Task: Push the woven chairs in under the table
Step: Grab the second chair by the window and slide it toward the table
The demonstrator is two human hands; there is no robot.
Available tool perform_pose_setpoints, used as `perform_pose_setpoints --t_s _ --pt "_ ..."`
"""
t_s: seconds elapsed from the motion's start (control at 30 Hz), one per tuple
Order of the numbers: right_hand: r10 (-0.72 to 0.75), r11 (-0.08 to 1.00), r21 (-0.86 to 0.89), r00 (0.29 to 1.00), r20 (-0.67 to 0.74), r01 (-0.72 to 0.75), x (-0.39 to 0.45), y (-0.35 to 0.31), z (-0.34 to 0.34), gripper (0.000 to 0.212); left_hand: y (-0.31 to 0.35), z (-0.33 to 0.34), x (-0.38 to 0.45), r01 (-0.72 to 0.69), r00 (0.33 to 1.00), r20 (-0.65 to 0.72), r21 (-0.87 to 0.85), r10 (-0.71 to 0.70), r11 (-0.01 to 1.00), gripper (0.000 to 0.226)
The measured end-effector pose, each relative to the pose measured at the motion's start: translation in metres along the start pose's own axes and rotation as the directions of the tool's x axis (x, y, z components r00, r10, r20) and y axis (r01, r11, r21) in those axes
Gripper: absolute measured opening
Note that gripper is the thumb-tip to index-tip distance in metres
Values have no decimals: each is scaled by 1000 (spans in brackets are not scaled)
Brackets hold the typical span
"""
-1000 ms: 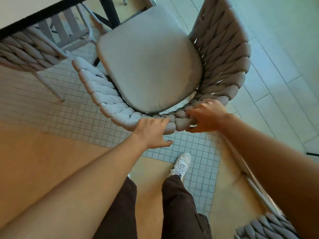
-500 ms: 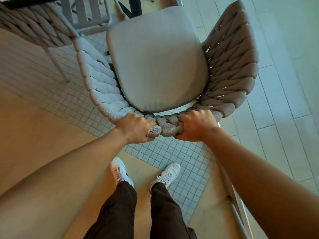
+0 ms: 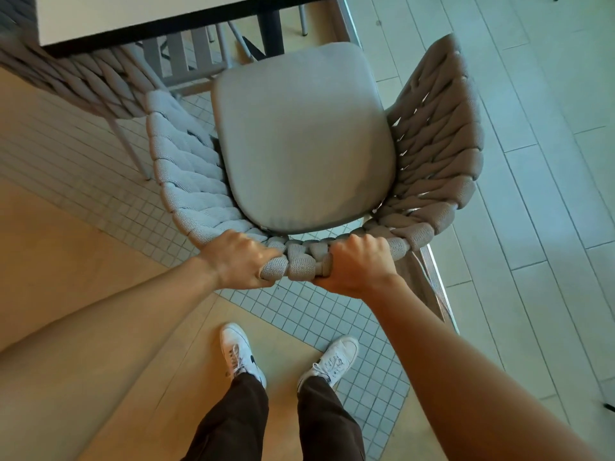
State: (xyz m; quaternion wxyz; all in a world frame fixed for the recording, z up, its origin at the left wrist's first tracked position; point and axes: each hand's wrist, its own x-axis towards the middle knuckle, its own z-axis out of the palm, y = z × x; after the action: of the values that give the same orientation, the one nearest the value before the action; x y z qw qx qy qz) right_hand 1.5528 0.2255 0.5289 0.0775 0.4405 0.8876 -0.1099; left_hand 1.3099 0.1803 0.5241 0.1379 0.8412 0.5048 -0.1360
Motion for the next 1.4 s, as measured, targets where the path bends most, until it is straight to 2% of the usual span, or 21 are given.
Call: perform_pose_setpoints --t_s 0.07,0.13,0.27,0.4,0.53,0.67,0.73,0.8,0.87,1.17,1.4 --pt "-4 1000 25 999 -42 5 3 -8 0 61 -9 1 -4 -5 1000 0 -2 5 1000 50" --pt "-9 1000 -2 1000 -27 9 8 -9 1 60 -15 4 -6 -14 1000 -16 9 14 1000 52" --pt "-23 998 -59 999 49 26 12 -9 0 59 -15 4 -5 2 999 -32 24 -1 1000 54" --pt "-110 990 -71 980 165 124 12 2 -4 64 -1 3 -5 57 996 -63 -38 -60 998 55" --pt "-231 965 -72 948 217 251 3 33 -15 61 23 1 -3 32 976 -211 -96 -52 995 77" --pt "-231 953 -149 950 211 264 0 69 -30 45 52 9 15 91 971 -217 -51 -100 995 87" --pt "-212 956 -154 950 228 250 0 79 -35 38 60 10 24 143 965 -210 -73 -155 987 77" --pt "-212 958 -137 942 259 253 2 82 -37 35 61 10 28 130 952 -272 -64 -143 989 59" --pt "-224 949 -150 927 302 278 5 81 -40 36 60 10 29 105 942 -315 -41 -113 994 49" --pt "-259 936 -144 905 337 322 10 89 -43 40 63 9 34 131 940 -310 -68 -146 989 45" --pt "-200 956 -151 934 296 252 5 90 -31 38 64 7 33 116 946 -294 -79 -134 990 45"
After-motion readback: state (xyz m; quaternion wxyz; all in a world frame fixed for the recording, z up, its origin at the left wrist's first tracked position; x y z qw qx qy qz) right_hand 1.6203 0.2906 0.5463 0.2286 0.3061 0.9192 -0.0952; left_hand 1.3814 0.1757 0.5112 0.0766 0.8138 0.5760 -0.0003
